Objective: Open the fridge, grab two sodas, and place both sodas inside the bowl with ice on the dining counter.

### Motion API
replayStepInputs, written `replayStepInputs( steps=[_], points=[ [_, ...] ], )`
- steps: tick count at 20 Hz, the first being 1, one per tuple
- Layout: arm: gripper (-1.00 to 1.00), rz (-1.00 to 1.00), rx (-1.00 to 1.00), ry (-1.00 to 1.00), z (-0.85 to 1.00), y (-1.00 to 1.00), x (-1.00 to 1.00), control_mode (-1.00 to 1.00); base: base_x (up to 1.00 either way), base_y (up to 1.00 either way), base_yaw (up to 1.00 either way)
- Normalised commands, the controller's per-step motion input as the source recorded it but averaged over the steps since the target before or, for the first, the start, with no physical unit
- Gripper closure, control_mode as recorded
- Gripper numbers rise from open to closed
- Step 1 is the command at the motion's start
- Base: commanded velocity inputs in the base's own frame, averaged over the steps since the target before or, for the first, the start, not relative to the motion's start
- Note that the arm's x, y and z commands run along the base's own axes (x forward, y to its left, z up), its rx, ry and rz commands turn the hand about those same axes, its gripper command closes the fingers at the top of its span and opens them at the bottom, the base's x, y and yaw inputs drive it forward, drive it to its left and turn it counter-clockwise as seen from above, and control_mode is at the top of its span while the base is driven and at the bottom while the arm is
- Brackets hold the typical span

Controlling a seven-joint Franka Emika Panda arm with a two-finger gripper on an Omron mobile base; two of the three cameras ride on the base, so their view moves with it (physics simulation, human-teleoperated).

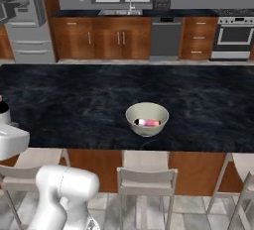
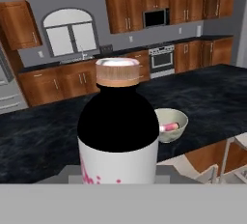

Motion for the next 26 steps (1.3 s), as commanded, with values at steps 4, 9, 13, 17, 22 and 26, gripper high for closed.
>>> replayStepInputs(
  steps=[4, 9, 13, 17, 22, 26],
  points=[
    [1.00, 0.00, 0.00, 0.00, 0.00, 0.00, 0.00, 1.00, 0.71, -0.84, -0.02],
    [1.00, 0.00, 0.00, 0.00, 0.00, 0.00, 0.00, 1.00, 0.78, -0.70, 0.00],
    [1.00, 0.00, 0.00, 0.00, 0.00, 0.00, 0.00, 1.00, 0.39, -0.85, -0.06],
    [1.00, 0.00, 0.00, 0.00, 0.00, 0.00, 0.00, 1.00, -0.53, -0.98, -0.05],
    [1.00, 0.00, 0.00, 0.00, 0.00, 0.00, 0.00, 1.00, -0.15, -0.84, -0.01],
    [1.00, 0.00, 0.00, 0.00, 0.00, 0.00, 0.00, 1.00, 0.58, -0.39, 0.09]
  ],
)
